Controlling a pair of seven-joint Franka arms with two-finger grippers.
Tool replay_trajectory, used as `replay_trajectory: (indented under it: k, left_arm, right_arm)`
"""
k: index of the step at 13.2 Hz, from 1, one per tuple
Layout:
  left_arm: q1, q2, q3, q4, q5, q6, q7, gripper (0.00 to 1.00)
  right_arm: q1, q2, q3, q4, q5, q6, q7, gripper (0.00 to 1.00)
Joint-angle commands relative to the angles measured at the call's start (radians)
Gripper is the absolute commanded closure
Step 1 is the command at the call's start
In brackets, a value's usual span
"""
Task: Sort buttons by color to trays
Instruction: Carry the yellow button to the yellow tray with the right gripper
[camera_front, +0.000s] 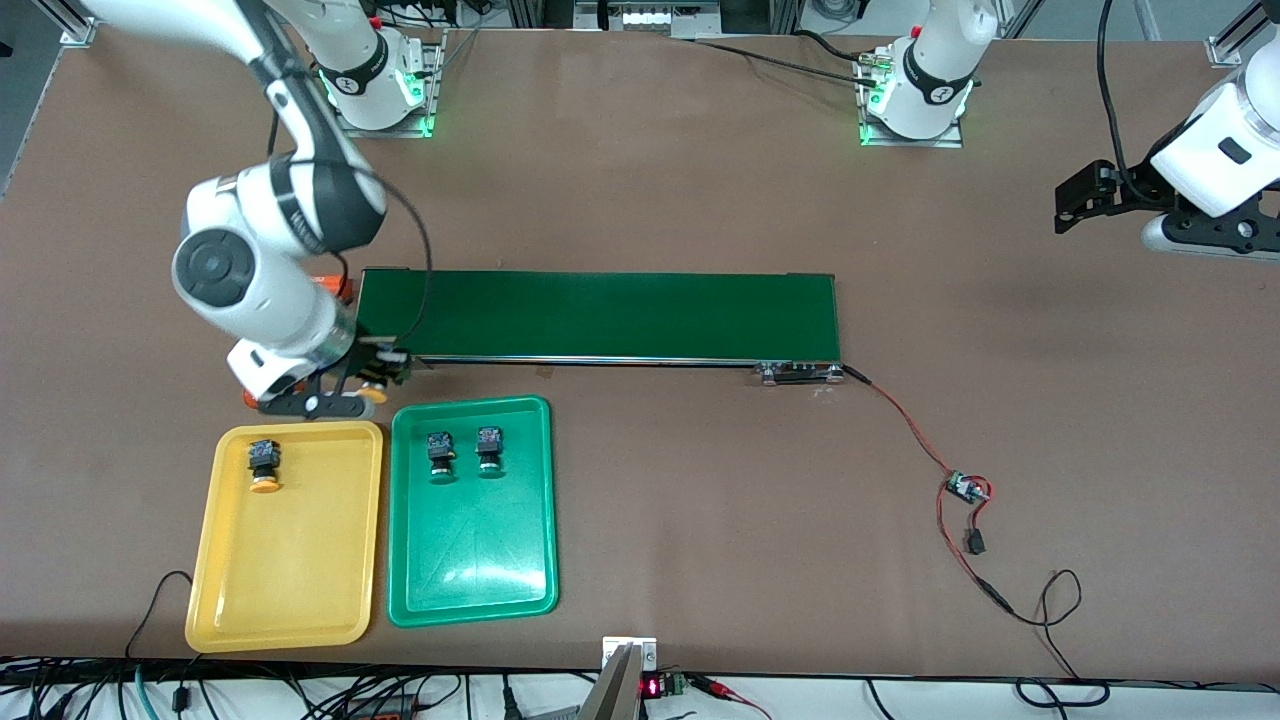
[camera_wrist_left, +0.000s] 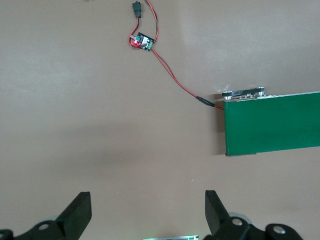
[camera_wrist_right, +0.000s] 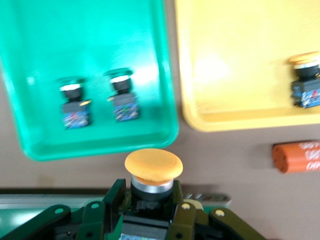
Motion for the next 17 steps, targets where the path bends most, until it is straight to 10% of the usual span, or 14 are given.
replay_trajectory:
  k: [1,13,17]
  left_arm:
    - [-0.003,0.001,0.004,0.021,-0.006,-0.023,0.008,0.0]
    - [-0.003,0.001,0.004,0.021,-0.006,-0.023,0.008,0.0]
    - [-0.003,0.001,0.004,0.021,-0.006,-0.023,0.008,0.0]
  right_arm:
    - [-0.001,0.107,-0.049,0.118,-0.031,-0.013,-0.057,0.85]
    - [-0.001,0.37,-0.175,0.324,-0.053,0.16,-0.139,0.77]
    - [-0.001,0.37,-0.175,0.322,-0.051,0.16,-0.136,0.0]
